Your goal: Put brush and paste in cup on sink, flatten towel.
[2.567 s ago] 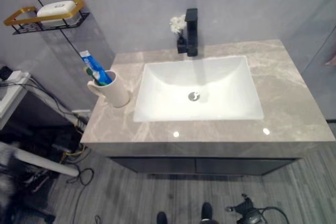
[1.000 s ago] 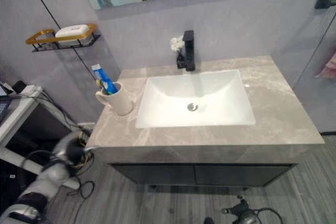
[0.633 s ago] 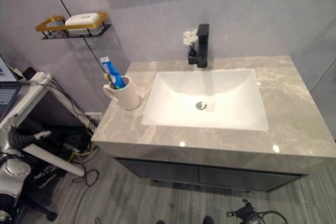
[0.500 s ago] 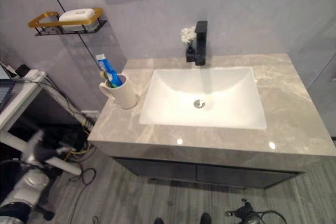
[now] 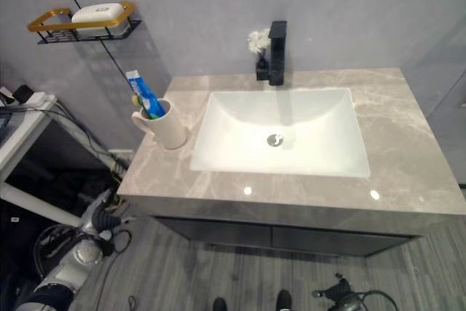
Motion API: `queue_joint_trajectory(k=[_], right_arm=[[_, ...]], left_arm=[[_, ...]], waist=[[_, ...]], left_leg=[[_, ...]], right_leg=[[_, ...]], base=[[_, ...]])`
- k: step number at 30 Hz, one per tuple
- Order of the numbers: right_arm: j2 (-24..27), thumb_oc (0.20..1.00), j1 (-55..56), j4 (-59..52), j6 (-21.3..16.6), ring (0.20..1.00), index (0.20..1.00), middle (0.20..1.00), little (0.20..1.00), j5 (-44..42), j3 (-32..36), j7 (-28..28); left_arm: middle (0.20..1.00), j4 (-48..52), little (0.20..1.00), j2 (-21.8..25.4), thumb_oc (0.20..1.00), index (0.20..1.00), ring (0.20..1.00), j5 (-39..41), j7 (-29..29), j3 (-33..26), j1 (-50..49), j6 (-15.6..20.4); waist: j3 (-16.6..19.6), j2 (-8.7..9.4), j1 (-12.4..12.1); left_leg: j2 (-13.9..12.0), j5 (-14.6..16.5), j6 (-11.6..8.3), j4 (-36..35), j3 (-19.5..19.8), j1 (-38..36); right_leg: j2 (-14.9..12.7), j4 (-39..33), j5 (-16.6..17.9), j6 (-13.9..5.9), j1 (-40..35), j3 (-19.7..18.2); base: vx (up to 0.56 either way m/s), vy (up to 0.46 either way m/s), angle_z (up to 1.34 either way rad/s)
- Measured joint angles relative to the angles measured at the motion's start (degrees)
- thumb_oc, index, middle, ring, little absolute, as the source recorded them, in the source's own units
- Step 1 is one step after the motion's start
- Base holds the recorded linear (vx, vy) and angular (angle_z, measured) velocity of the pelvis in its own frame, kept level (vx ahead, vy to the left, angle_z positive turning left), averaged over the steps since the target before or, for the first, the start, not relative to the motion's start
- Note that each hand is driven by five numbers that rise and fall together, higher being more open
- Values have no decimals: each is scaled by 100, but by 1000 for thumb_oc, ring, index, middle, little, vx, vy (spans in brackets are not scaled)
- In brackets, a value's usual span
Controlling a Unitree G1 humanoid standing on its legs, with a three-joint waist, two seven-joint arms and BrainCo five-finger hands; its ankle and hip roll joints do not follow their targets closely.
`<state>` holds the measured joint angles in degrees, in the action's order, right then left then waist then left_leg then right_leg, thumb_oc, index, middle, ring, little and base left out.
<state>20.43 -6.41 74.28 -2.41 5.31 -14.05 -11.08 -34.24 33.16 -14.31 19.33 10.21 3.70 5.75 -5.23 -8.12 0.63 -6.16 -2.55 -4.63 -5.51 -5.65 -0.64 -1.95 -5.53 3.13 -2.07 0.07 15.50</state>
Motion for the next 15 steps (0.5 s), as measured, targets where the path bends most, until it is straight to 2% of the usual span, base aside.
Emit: queue_joint_trajectory(k=[1,2,3,4,5,6,7,9,10,11,13,15], right_arm=[[18,1000,51,1,-6,1000,1000,1000,1000,-8,145,12],[179,1000,301,-185,42,1000,1000,1000,1000,-160,1129,265],[398,1000,557,-372,14,1000,1000,1000,1000,-371,1303,344],[614,1000,672,-385,-6,1000,1000,1000,1000,-469,1276,355],[770,1000,1037,-266,44,1000,1000,1000,1000,-519,1260,356],[774,1000,1197,-146,43,1000,1000,1000,1000,-530,1264,360],[747,1000,1328,248,57,1000,1000,1000,1000,-578,1270,419],[736,1000,1297,537,93,1000,1000,1000,1000,-668,1164,538],[705,1000,1097,598,83,1000,1000,1000,1000,-682,1157,653],[635,1000,787,585,50,1000,1000,1000,1000,-698,1109,752],[518,1000,458,499,-50,1000,1000,1000,1000,-806,994,789],[400,1000,267,494,-114,1000,1000,1000,1000,-902,905,824]], left_arm=[[1000,140,1000,-38,1000,1000,1000,-27,-7,0,-112,28],[1000,862,1000,49,1000,1000,1000,437,-395,-124,-374,76],[1000,2263,1000,749,1000,1000,1000,909,-877,-761,-1069,172],[1000,3048,1000,1461,1000,1000,1000,1273,-1004,-1611,-1614,371],[1000,3416,1000,2614,1000,1000,1000,1905,-1245,-2865,-1989,444],[1000,3365,1000,3177,1000,1000,1000,2185,-1312,-3582,-2155,435],[1000,2819,1000,3836,1000,1000,1000,2668,-1402,-4410,-2017,534],[1000,1991,1000,4137,1000,1000,1000,2994,-1412,-4519,-1305,614],[1000,1665,1000,4164,1000,1000,1000,3138,-1417,-4485,-1024,613],[1000,1665,1000,4235,1000,1000,1000,3192,-1470,-4282,-919,653],[1000,2010,1000,4509,1000,1000,1000,3188,-1645,-3841,-983,689],[1000,2406,1000,4606,1000,1000,1000,3157,-1844,-3436,-1093,871]], waist=[[-9,-28,-15],[8,-106,-95],[-41,-70,-145],[-94,-79,-230],[-89,-56,-561],[-67,-32,-712],[18,-58,-952],[97,-201,-1297],[194,-355,-1426],[249,-428,-1439],[283,-407,-1498],[333,-322,-1477]], left_leg=[[8,-6,-7,0,56,25],[38,-1,-55,57,309,118],[50,10,-134,24,364,177],[56,-104,-89,28,493,205],[77,-128,-116,33,714,173],[93,-134,-121,47,845,159],[136,-127,-114,34,974,109],[201,-95,-75,29,985,93],[242,-82,-53,29,969,94],[268,-82,-53,25,963,107],[254,-89,-51,25,913,181],[226,-127,-43,26,839,196]], right_leg=[[-7,2,-2,-1,-19,69],[-99,48,-41,114,-31,419],[-94,41,-32,69,-32,556],[-69,49,-61,29,-99,657],[-86,45,-146,-23,-231,843],[-100,45,-182,-38,-323,939],[-126,0,-302,-105,-405,1059],[-190,2,-325,-161,-451,1120],[-236,30,-332,-188,-442,1113],[-257,65,-309,-231,-439,1109],[-245,96,-282,-231,-382,1045],[-217,92,-236,-168,-303,984]], base=[[-5,-3,54],[-3,-7,68],[3,-25,85],[25,-27,76],[12,-8,81],[12,22,94],[-6,33,78],[-8,25,39],[-37,13,8],[-34,4,-4],[-33,9,-14],[-31,17,-18]])
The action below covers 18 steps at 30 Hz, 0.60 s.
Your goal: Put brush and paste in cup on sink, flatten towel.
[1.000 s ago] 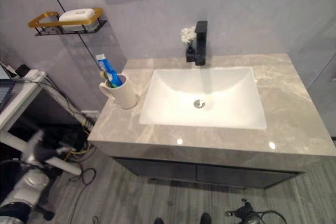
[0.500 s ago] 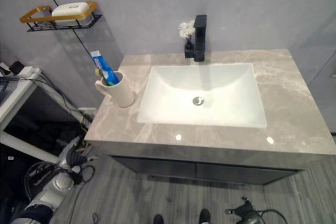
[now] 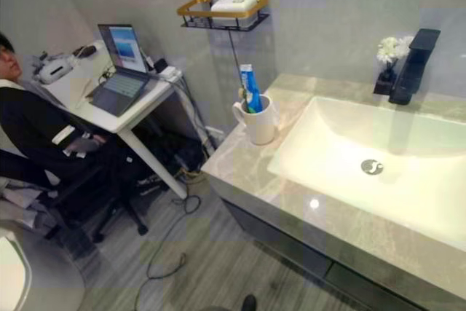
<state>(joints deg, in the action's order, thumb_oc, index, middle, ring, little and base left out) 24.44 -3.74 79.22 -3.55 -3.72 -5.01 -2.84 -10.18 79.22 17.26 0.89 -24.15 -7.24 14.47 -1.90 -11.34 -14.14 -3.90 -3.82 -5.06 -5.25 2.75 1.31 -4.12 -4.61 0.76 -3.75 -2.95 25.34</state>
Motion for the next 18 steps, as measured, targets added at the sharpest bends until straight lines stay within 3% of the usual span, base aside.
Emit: queue_joint_trajectory(k=[4,6,7,9,10,12,14,16,18], right_arm=[[-53,1000,72,0,-5,1000,1000,1000,1000,5,-114,-8],[-62,1000,94,-30,19,1000,1000,1000,1000,17,-133,-75],[-69,1000,140,-221,93,1000,1000,1000,1000,58,-163,-81],[-131,1000,153,-363,114,1000,1000,1000,1000,157,-196,-95],[-172,1000,198,-420,135,1000,1000,1000,1000,250,-216,-108],[-205,1000,156,-384,174,1000,1000,1000,1000,445,-351,-178],[-251,1000,54,-390,215,1000,1000,1000,1000,605,-352,-230],[-275,1000,15,-390,226,1000,1000,1000,1000,683,-333,-231],[-273,1000,38,-471,226,1000,1000,1000,1000,684,-161,-259]], left_arm=[[1000,117,1000,-106,1000,1000,1000,-190,17,6,-242,-44],[1000,284,1000,-166,1000,1000,1000,-390,20,-658,-1145,-97],[1000,275,1000,-568,1000,1000,1000,-459,26,-1005,-1386,-154],[1000,437,1000,-1195,1000,1000,1000,-477,78,-1166,-1395,-307],[1000,475,1000,-1400,1000,1000,1000,-517,78,-824,-1207,-364],[1000,484,1000,-1840,1000,1000,1000,-814,95,214,-565,-497],[1000,616,1000,-1978,1000,1000,1000,-949,19,839,-478,-546],[1000,795,1000,-2018,1000,1000,1000,-955,-12,1100,-413,-536],[1000,1099,1000,-1946,1000,1000,1000,-860,-41,978,-414,-510]], waist=[[6,271,182],[-18,399,368],[-11,510,592],[-12,543,811],[-25,598,996],[-53,578,1072],[-72,556,1205],[-87,530,1282],[-133,442,1378]], left_leg=[[-47,4,-7,1,-202,3],[-70,18,-16,1,-420,-16],[-83,40,-28,1,-556,-31],[-101,42,-28,0,-667,-33],[-125,46,-28,0,-659,-41],[-164,48,-27,-4,-700,-31],[-191,49,-27,-4,-811,-23],[-203,55,-31,-33,-832,-16],[-210,87,-29,-35,-876,-23]], right_leg=[[40,-25,8,13,84,-177],[50,-8,12,20,167,-372],[51,37,9,15,255,-528],[71,34,20,21,292,-646],[98,44,24,15,308,-656],[128,56,51,55,339,-699],[150,37,109,88,375,-796],[165,-3,145,105,374,-835],[176,-36,184,149,375,-882]], base=[[17,12,-23],[63,-38,-52],[38,-71,-53],[9,-85,-37],[7,-49,-14],[-3,-21,-12],[0,5,-25],[7,19,-15],[17,18,-11]])
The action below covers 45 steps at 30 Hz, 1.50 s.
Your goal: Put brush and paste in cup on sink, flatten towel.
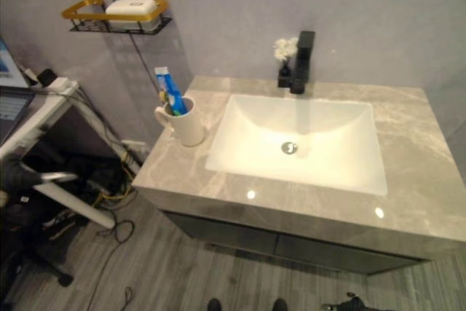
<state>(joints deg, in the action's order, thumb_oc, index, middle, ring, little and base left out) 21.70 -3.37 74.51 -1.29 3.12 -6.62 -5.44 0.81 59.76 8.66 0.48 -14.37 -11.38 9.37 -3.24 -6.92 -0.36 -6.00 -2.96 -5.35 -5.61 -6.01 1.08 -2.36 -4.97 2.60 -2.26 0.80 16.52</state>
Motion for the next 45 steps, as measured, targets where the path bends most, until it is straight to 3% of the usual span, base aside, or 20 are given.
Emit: queue_joint_trajectory(k=[4,8,9,10,16,25,26,27,28,29,30,31,32,36,41,45], right_arm=[[11,1000,127,-100,6,1000,1000,1000,1000,27,15,-43],[70,1000,180,-111,4,1000,1000,1000,1000,228,-11,-26],[98,1000,189,-72,7,1000,1000,1000,1000,228,-7,-27],[114,1000,177,-9,9,1000,1000,1000,1000,229,-7,-27],[90,1000,48,135,52,1000,1000,1000,1000,365,-30,-15],[81,1000,-51,99,31,1000,1000,1000,1000,452,-261,52],[50,1000,-73,80,39,1000,1000,1000,1000,454,-350,56],[59,1000,-183,88,111,1000,1000,1000,1000,462,-595,53],[156,1000,-148,150,103,1000,1000,1000,1000,499,-762,23],[127,1000,-216,131,92,1000,1000,1000,1000,577,-764,63],[48,1000,-310,-26,37,1000,1000,1000,1000,616,-761,29],[-34,1000,-465,-124,-44,1000,1000,1000,1000,625,-759,-72],[-154,1000,-568,-101,-18,1000,1000,1000,1000,624,-758,-95],[-131,1000,-475,5,-6,1000,1000,1000,1000,665,-829,-204],[-115,1000,-510,8,-9,1000,1000,1000,1000,664,-887,-226],[-108,1000,-479,4,-11,1000,1000,1000,1000,664,-889,-313]], left_arm=[[1000,99,1000,11,1000,1000,1000,478,-112,-416,-2,42],[1000,199,1000,11,1000,1000,1000,846,-149,-772,-19,51],[890,311,890,12,890,890,890,948,-147,-824,-4,64],[200,363,200,11,200,200,200,963,-146,-833,1,81],[200,668,200,-37,200,200,200,1404,-191,-719,11,92],[200,1500,200,15,200,200,200,1747,-411,-714,-72,223],[200,1329,200,-96,200,200,200,1704,-407,-538,-84,352],[200,496,200,-641,200,200,200,1643,-331,-245,211,736],[200,-1405,200,-1627,200,200,200,1260,-165,334,1453,715],[200,-2629,200,-2055,200,200,200,1262,131,678,1960,274],[200,-3012,200,-1987,200,200,200,956,143,1369,1869,-177],[200,-2886,200,-2028,200,200,200,529,46,1997,1802,-239],[200,-2758,200,-2258,200,200,200,235,145,2120,1880,-37],[200,-2614,200,-2266,200,200,200,-97,155,2162,1996,31],[200,-2686,200,-2393,200,200,200,-280,328,2219,2175,24],[200,-2689,200,-2404,200,200,200,-314,357,2248,2167,29]], waist=[[-104,-351,18],[-64,-469,-21],[-63,-466,-37],[-71,-444,-46],[-117,-253,-53],[-71,-321,-62],[-110,-241,-28],[-52,-320,31],[19,-470,-34],[99,-483,-26],[130,-403,86],[28,-259,108],[-117,-23,100],[-155,109,61],[-413,-269,53],[-431,-304,-2]], left_leg=[[-1,-15,28,3,-59,5],[-10,-18,27,27,-92,-10],[-10,-19,28,27,-91,-29],[-10,-19,28,27,-90,-32],[-8,-19,26,27,-72,-116],[-37,-32,11,26,-51,-114],[-38,-34,1,26,-45,-100],[-38,-41,-7,33,-55,-117],[-27,-40,-9,63,-66,-207],[-39,-37,-10,26,-67,-193],[-70,12,-62,42,-92,-126],[-99,7,-65,82,-75,59],[-142,-149,-98,41,-68,109],[-179,-173,-119,37,34,99],[-190,-180,-114,48,56,251],[-211,-179,-115,57,18,219]], right_leg=[[-3,-12,39,-16,40,-40],[10,-5,38,-5,53,-75],[12,-4,39,-5,51,-74],[12,-4,38,-6,45,-72],[11,-15,13,-37,-55,-56],[44,-6,33,5,-91,-29],[58,-3,30,-14,-74,-23],[52,-4,27,-38,-66,-38],[30,-7,8,-40,-166,-39],[39,-9,-11,13,-158,-27],[72,14,-21,34,-29,-69],[106,39,6,39,76,-76],[156,57,75,103,163,-67],[192,-20,31,135,108,4],[206,-52,52,127,208,17],[222,-53,47,133,224,-11]], base=[[1,36,-6],[18,11,-5],[0,0,0],[0,0,0],[0,0,0],[-9,-24,1],[-44,-37,0],[-28,-28,4],[-29,-25,5],[-43,-42,-4],[-46,-37,-12],[-43,-41,-13],[-57,-38,9],[-62,-20,11],[-33,-7,3],[12,7,-2]])
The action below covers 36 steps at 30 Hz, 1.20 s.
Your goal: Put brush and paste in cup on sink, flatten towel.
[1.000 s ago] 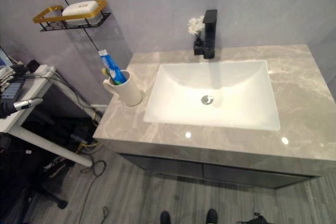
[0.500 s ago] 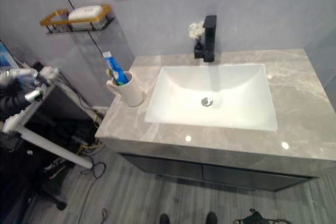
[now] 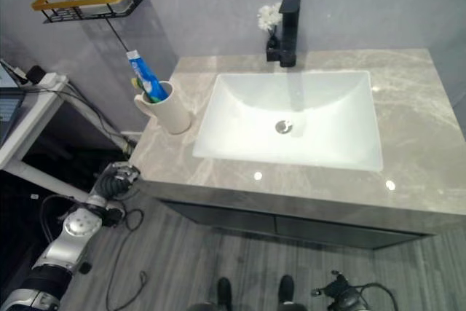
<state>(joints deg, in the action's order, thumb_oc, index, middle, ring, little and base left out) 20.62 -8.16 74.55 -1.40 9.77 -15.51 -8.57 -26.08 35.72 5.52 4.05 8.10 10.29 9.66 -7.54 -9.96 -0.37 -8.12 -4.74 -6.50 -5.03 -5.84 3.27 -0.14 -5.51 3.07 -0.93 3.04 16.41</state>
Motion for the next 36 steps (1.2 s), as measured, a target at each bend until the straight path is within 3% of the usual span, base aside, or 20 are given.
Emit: queue_joint_trajectory(k=[8,12,18,19,20,21,22,27,36], right_arm=[[1,1000,64,4,0,1000,1000,1000,1000,1,-41,-7],[-71,1000,132,6,1,1000,1000,1000,1000,0,-44,-5],[-108,1000,106,4,1,1000,1000,1000,1000,1,-46,-5],[-118,1000,105,6,2,1000,1000,1000,1000,1,-54,-5],[-118,1000,103,4,2,1000,1000,1000,1000,1,-74,-6],[-118,1000,99,5,2,1000,1000,1000,1000,1,-108,-8],[-119,1000,99,4,2,1000,1000,1000,1000,0,-127,-8],[-123,1000,54,2,2,1000,1000,1000,1000,0,-151,-9],[-118,1000,126,36,4,1000,1000,1000,1000,-1,-124,-14]], left_arm=[[200,51,200,23,200,200,200,-213,10,28,2,-51],[200,144,200,282,200,200,200,-396,-9,252,74,-23],[200,331,200,416,200,200,200,-612,-11,425,67,-78],[385,331,385,443,385,385,385,-667,2,426,72,-79],[438,332,438,454,438,438,438,-670,4,425,79,-83],[878,394,878,443,878,878,878,-668,22,426,82,-88],[1000,446,1000,434,1000,1000,1000,-668,34,429,84,-87],[1000,502,1000,380,1000,1000,1000,-806,41,468,108,-56],[1000,743,1000,168,1000,1000,1000,-783,31,635,152,6]], waist=[[4,150,-43],[78,296,-41],[100,330,-52],[103,324,-50],[105,322,-40],[110,321,-22],[123,319,-14],[171,262,129],[298,80,156]], left_leg=[[26,53,78,-18,-125,-123],[49,73,103,-16,-121,-160],[91,72,114,-18,-114,-193],[89,66,105,-19,-109,-215],[88,65,103,-19,-106,-230],[86,64,102,-19,-103,-236],[86,64,102,-19,-102,-236],[86,59,96,-18,-105,-292],[71,64,92,-19,-105,-322]], right_leg=[[-20,0,-11,-2,-81,-169],[-39,0,-2,-13,-105,-178],[-76,1,19,-36,-133,-178],[-74,2,31,-38,-158,-177],[-72,3,45,-39,-174,-174],[-68,1,42,-38,-199,-172],[-68,1,40,-35,-200,-172],[-66,1,43,-28,-228,-170],[-57,0,12,-26,-263,-170]], base=[[35,20,-7],[10,9,2],[0,0,0],[0,0,0],[0,0,0],[0,0,0],[0,0,0],[0,0,0],[0,0,0]])
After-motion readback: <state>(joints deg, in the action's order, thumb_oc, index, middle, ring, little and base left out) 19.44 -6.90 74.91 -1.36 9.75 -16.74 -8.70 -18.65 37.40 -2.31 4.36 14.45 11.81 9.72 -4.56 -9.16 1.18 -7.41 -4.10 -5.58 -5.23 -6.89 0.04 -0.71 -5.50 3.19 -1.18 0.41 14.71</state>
